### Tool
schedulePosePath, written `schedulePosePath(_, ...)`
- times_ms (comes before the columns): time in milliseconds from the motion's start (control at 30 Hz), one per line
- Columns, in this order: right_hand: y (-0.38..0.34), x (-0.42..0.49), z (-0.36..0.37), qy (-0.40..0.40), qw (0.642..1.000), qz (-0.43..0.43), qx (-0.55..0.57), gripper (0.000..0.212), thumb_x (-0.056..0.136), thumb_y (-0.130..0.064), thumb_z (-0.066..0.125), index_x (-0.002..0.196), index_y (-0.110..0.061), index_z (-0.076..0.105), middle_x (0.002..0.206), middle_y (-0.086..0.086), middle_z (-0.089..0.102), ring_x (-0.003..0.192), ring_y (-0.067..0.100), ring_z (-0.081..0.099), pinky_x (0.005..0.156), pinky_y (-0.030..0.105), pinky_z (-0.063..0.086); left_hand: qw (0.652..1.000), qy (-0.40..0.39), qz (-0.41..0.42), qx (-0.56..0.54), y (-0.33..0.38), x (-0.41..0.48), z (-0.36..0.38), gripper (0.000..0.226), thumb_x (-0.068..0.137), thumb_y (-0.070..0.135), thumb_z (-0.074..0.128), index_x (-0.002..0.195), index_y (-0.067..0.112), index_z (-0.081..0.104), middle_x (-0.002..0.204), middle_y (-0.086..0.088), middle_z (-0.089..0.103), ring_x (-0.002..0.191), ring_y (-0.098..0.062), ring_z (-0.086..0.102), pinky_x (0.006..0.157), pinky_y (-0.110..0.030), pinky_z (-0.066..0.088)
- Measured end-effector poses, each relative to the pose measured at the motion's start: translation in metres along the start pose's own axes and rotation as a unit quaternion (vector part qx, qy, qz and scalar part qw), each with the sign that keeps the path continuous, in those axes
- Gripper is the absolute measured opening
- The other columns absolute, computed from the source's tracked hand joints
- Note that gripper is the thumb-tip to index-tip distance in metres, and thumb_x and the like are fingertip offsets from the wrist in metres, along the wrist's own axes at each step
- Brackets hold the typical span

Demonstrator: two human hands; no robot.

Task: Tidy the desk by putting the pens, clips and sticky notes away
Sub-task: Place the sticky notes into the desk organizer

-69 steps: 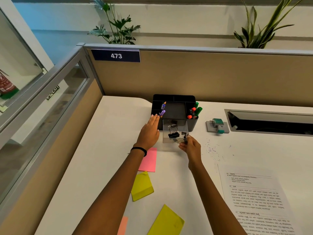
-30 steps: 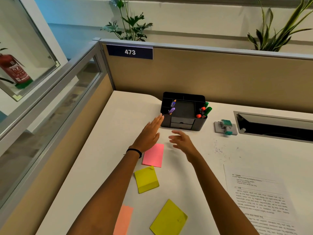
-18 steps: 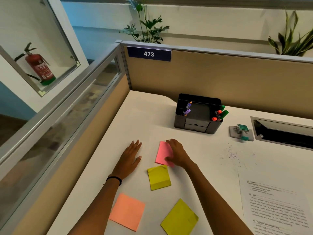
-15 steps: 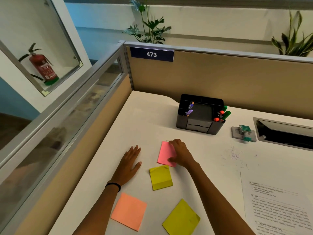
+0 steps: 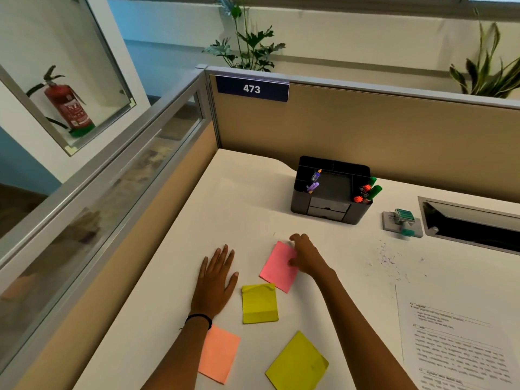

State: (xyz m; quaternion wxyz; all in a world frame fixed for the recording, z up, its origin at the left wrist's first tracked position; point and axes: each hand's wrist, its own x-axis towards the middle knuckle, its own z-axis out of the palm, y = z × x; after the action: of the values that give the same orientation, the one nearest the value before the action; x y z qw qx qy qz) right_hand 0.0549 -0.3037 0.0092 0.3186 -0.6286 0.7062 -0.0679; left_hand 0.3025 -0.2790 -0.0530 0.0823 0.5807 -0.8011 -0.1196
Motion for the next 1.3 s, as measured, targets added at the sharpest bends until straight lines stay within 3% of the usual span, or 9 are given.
schedulePosePath(200, -0.012, -0.005, -0.065, 0.043, 0.995, -0.082, 0.029, 0.021, 0.081, 0.006, 0.059, 0.099, 0.0, 0.069, 0.104, 0.018, 0.068, 0.087, 0.026, 0.061, 0.081, 0.037, 0.05, 1.0, 0.008, 0.005, -0.015, 0.001, 0.0, -0.002, 0.078, 0.088, 0.062, -0.005, 0.145, 0.018, 0.027, 0.154, -0.004, 0.022, 0.143, -0.022, 0.018, 0.114, -0.027, -0.007)
schedulePosePath(300, -0.021, -0.011, -0.104, 0.212, 0.961, -0.148, 0.098, 0.016, 0.08, 0.006, 0.061, 0.092, 0.001, 0.07, 0.088, 0.015, 0.071, 0.074, 0.015, 0.058, 0.071, 0.028, 0.047, 1.0, 0.013, 0.005, -0.026, 0.0, 0.001, -0.001, 0.077, 0.089, 0.062, -0.002, 0.145, 0.019, 0.026, 0.154, -0.003, 0.021, 0.143, -0.02, 0.017, 0.114, -0.027, -0.005)
schedulePosePath(400, -0.022, -0.004, -0.137, 0.398, 0.882, -0.163, 0.193, 0.017, 0.082, 0.005, 0.06, 0.095, 0.001, 0.07, 0.086, 0.006, 0.067, 0.07, -0.002, 0.059, 0.07, 0.009, 0.045, 1.0, 0.014, 0.005, -0.028, -0.001, 0.002, 0.002, 0.076, 0.088, 0.063, -0.002, 0.146, 0.02, 0.023, 0.155, -0.001, 0.017, 0.144, -0.018, 0.014, 0.115, -0.028, -0.005)
schedulePosePath(500, -0.015, 0.015, -0.157, 0.487, 0.84, -0.132, 0.198, 0.019, 0.087, -0.003, 0.059, 0.103, -0.001, 0.068, 0.096, 0.006, 0.069, 0.082, 0.008, 0.062, 0.078, 0.013, 0.048, 1.0, 0.015, 0.005, -0.026, -0.002, 0.003, 0.002, 0.073, 0.089, 0.061, -0.001, 0.146, 0.021, 0.021, 0.155, 0.0, 0.016, 0.144, -0.016, 0.012, 0.115, -0.029, -0.004)
schedulePosePath(733, 0.006, 0.069, -0.162, 0.461, 0.879, -0.087, 0.084, 0.023, 0.09, -0.001, 0.051, 0.107, 0.001, 0.067, 0.108, 0.018, 0.07, 0.098, 0.031, 0.065, 0.089, 0.03, 0.048, 1.0, 0.016, -0.002, -0.025, -0.005, 0.003, 0.006, 0.067, 0.091, 0.06, 0.002, 0.147, 0.025, 0.016, 0.155, 0.005, 0.013, 0.144, -0.013, 0.01, 0.116, -0.028, -0.005)
schedulePosePath(933, 0.007, 0.091, -0.159, 0.397, 0.915, -0.07, -0.022, 0.034, 0.086, 0.007, 0.044, 0.11, -0.002, 0.066, 0.106, 0.022, 0.068, 0.095, 0.039, 0.062, 0.075, 0.041, 0.05, 1.0, 0.01, -0.003, -0.029, -0.006, 0.004, 0.007, 0.065, 0.093, 0.058, 0.009, 0.146, 0.023, 0.021, 0.155, 0.003, 0.018, 0.143, -0.014, 0.015, 0.116, -0.029, -0.001)
schedulePosePath(1067, 0.004, 0.098, -0.161, 0.372, 0.925, -0.072, -0.018, 0.034, 0.086, 0.009, 0.043, 0.11, 0.0, 0.066, 0.11, 0.024, 0.067, 0.098, 0.04, 0.062, 0.082, 0.044, 0.051, 0.999, 0.014, -0.002, -0.032, -0.006, 0.004, 0.007, 0.065, 0.092, 0.058, 0.009, 0.146, 0.023, 0.022, 0.155, 0.002, 0.019, 0.143, -0.015, 0.016, 0.116, -0.028, -0.002)
schedulePosePath(1167, -0.002, 0.091, -0.162, 0.404, 0.911, -0.079, 0.019, 0.035, 0.086, 0.01, 0.042, 0.109, 0.0, 0.066, 0.114, 0.021, 0.066, 0.105, 0.035, 0.061, 0.09, 0.042, 0.051, 0.999, 0.018, 0.0, -0.034, -0.007, 0.004, 0.008, 0.067, 0.091, 0.059, 0.007, 0.146, 0.023, 0.021, 0.155, 0.002, 0.018, 0.143, -0.014, 0.015, 0.115, -0.028, -0.004)
schedulePosePath(1300, -0.017, 0.061, -0.145, 0.454, 0.876, -0.143, 0.082, 0.027, 0.086, 0.008, 0.048, 0.102, -0.001, 0.068, 0.11, 0.016, 0.067, 0.104, 0.027, 0.06, 0.088, 0.024, 0.045, 0.999, 0.023, 0.002, -0.035, -0.006, 0.004, 0.008, 0.068, 0.091, 0.06, 0.007, 0.146, 0.023, 0.021, 0.155, 0.003, 0.016, 0.143, -0.013, 0.013, 0.115, -0.027, -0.004)
